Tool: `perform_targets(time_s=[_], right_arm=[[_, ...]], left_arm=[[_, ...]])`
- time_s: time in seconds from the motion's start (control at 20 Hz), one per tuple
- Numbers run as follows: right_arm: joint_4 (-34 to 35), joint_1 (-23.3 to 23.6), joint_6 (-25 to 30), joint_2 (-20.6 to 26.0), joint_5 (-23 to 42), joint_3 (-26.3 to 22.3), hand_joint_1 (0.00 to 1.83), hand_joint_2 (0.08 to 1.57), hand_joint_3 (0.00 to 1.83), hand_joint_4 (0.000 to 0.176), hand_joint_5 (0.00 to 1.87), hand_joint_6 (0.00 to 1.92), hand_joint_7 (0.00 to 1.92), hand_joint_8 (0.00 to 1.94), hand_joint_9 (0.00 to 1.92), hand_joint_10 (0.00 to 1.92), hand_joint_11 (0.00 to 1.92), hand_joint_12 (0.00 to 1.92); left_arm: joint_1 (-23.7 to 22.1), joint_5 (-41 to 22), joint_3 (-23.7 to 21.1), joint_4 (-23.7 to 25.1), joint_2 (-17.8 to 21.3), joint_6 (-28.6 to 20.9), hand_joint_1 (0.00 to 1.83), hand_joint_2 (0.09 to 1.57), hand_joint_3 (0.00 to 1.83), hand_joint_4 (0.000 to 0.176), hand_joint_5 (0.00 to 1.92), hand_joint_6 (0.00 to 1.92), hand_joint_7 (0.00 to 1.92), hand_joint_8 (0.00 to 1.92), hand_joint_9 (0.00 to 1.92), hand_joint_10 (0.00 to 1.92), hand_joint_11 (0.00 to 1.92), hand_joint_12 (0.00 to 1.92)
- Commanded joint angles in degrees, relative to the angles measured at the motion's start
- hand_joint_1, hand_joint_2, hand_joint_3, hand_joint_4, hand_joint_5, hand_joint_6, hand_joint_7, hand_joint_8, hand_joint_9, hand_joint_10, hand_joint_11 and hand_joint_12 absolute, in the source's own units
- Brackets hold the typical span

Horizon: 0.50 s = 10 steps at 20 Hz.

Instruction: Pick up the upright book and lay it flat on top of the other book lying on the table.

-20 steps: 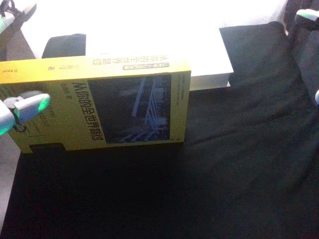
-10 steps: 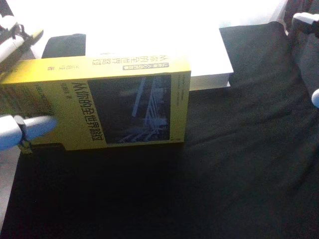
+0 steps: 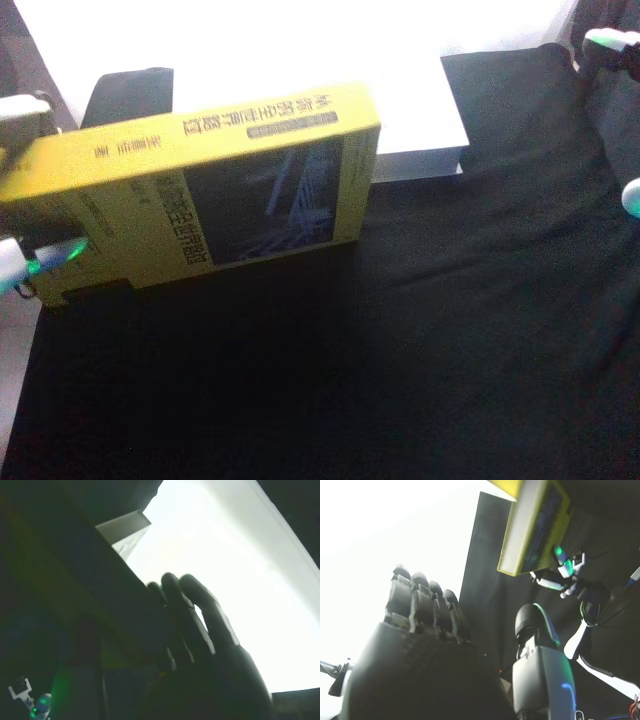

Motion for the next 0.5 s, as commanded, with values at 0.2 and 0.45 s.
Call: perform_targets(time_s=[0.2, 0.45], right_arm=[[2.60, 0.55, 0.26, -0.14, 6.60, 0.35, 0.43, 1.23, 0.04, 0.000, 0.00, 0.00, 0.00, 0.00, 0.00, 0.00, 0.00, 0.00], [2.91, 0.54, 0.26, -0.31, 6.60, 0.39, 0.41, 1.26, 0.03, 0.000, 0.00, 0.00, 0.00, 0.00, 0.00, 0.00, 0.00, 0.00]], left_arm=[[1.70, -15.78, -2.55, 5.05, 3.01, 0.47, 1.24, 1.18, 0.00, 0.000, 0.73, 1.21, 0.98, 1.17, 1.09, 0.88, 0.99, 1.32], [2.90, -21.02, -3.83, 7.80, 4.00, 0.47, 1.38, 1.13, 0.00, 0.000, 0.75, 1.10, 0.96, 1.02, 1.02, 1.20, 0.97, 1.25]])
